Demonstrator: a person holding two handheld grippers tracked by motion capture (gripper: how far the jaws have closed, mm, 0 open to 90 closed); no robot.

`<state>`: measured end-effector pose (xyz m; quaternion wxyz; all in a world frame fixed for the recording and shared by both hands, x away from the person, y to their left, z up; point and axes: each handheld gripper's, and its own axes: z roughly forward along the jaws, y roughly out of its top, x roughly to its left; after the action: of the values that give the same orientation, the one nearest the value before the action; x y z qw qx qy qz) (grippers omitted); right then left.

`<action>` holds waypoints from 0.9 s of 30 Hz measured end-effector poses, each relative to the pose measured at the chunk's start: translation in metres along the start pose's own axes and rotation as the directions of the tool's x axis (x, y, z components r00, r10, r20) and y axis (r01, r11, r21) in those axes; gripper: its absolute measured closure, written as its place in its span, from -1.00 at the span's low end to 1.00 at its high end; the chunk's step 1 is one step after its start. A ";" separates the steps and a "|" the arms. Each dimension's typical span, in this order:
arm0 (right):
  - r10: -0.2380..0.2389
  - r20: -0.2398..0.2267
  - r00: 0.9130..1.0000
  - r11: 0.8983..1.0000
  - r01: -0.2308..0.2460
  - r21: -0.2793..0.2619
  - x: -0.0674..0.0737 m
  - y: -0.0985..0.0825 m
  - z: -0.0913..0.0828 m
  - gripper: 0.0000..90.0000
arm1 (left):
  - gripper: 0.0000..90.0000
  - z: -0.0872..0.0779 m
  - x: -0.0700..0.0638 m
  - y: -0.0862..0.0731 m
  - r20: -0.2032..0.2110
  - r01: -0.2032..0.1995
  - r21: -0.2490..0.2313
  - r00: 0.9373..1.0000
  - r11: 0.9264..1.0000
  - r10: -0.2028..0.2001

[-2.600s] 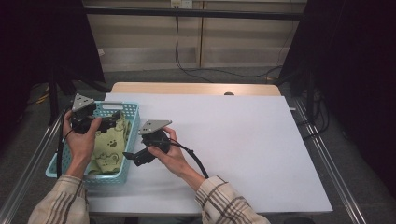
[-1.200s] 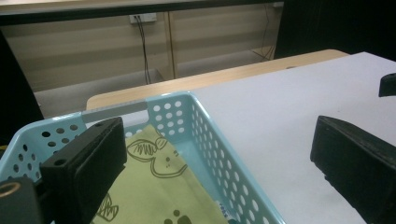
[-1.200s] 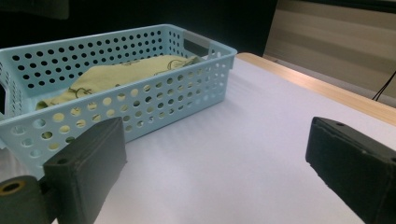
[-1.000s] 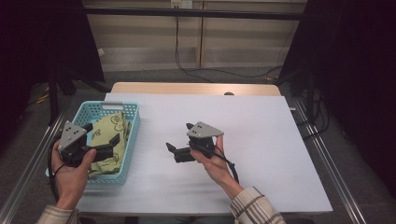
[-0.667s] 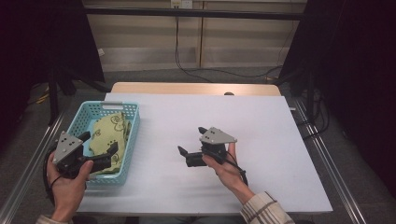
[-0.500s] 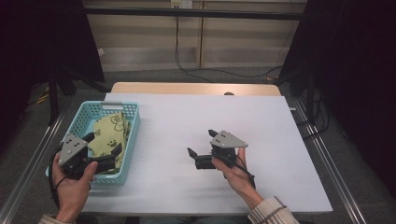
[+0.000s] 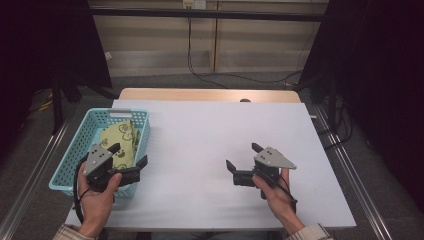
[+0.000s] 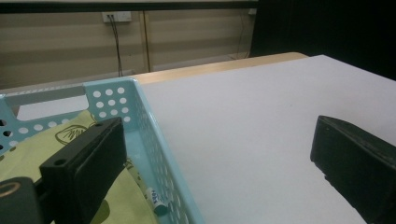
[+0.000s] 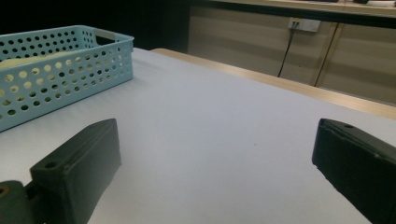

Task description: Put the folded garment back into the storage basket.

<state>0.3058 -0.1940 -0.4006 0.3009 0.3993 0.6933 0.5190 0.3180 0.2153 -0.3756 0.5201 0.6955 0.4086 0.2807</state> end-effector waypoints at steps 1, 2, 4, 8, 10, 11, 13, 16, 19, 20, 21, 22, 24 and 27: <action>0.001 0.011 1.000 1.000 -0.001 -0.003 -0.002 0.000 -0.003 -0.99 | -0.92 0.000 -0.001 0.000 0.005 -0.004 -0.008 1.000 1.000 0.004; 0.006 0.013 1.000 1.000 -0.006 -0.009 -0.004 -0.001 -0.006 -0.99 | -0.92 0.001 -0.002 -0.001 0.003 -0.007 -0.013 1.000 1.000 0.007; 0.020 0.024 1.000 1.000 -0.019 -0.015 -0.007 -0.002 -0.012 -0.99 | -0.92 0.000 -0.004 -0.001 0.001 -0.028 -0.012 1.000 1.000 0.028; 0.023 0.052 0.998 1.000 -0.022 -0.020 -0.014 -0.006 -0.025 -1.00 | -0.92 0.002 -0.006 -0.003 -0.001 -0.038 -0.021 0.999 0.999 0.038; 0.025 0.067 0.997 1.000 -0.024 -0.020 -0.016 -0.009 -0.032 -1.00 | -0.92 0.003 -0.006 -0.003 -0.004 -0.038 -0.027 0.999 0.999 0.038; 0.026 0.076 0.997 1.000 -0.025 -0.018 -0.017 -0.011 -0.035 -1.00 | -0.92 0.003 -0.006 -0.004 -0.010 -0.041 -0.025 0.999 0.999 0.041; 0.021 0.094 0.995 1.000 -0.019 -0.019 -0.020 -0.015 -0.040 -1.00 | -0.92 0.004 -0.005 -0.006 -0.013 -0.029 -0.028 0.999 0.999 0.029; 0.033 0.122 0.992 0.999 -0.031 -0.016 -0.026 -0.022 -0.048 -1.00 | -0.92 0.004 -0.005 -0.008 -0.016 -0.032 -0.034 0.999 0.999 0.032; 0.048 0.144 0.988 0.999 -0.046 -0.015 -0.028 -0.026 -0.055 -0.99 | -0.92 0.002 -0.004 -0.012 -0.019 -0.028 -0.048 0.999 0.998 0.027; 0.049 0.147 0.988 0.999 -0.046 -0.020 -0.029 -0.027 -0.057 -0.99 | -0.92 0.002 -0.004 -0.013 -0.018 -0.019 -0.046 1.000 0.999 0.019; 0.052 0.148 0.988 0.998 -0.048 -0.027 -0.029 -0.027 -0.060 -0.99 | -0.92 0.000 -0.004 -0.014 -0.014 -0.017 -0.048 1.000 0.999 0.017; 0.058 0.151 0.987 0.998 -0.054 -0.030 -0.030 -0.026 -0.062 -1.00 | -0.92 -0.001 -0.004 -0.015 -0.017 -0.018 -0.055 1.000 0.998 0.017; 0.057 0.162 0.985 0.998 -0.052 -0.034 -0.032 -0.028 -0.066 -1.00 | -0.92 -0.002 -0.005 -0.019 -0.024 -0.018 -0.058 1.000 0.998 0.016; 0.033 0.169 0.985 0.999 -0.032 -0.008 -0.031 -0.035 -0.069 -1.00 | -0.92 -0.003 -0.005 -0.025 -0.030 -0.017 -0.055 0.999 0.998 0.015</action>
<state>0.2561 -0.2592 -0.4148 0.3512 0.4522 0.6572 0.4901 0.3060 0.2158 -0.3985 0.5309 0.6799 0.4026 0.3063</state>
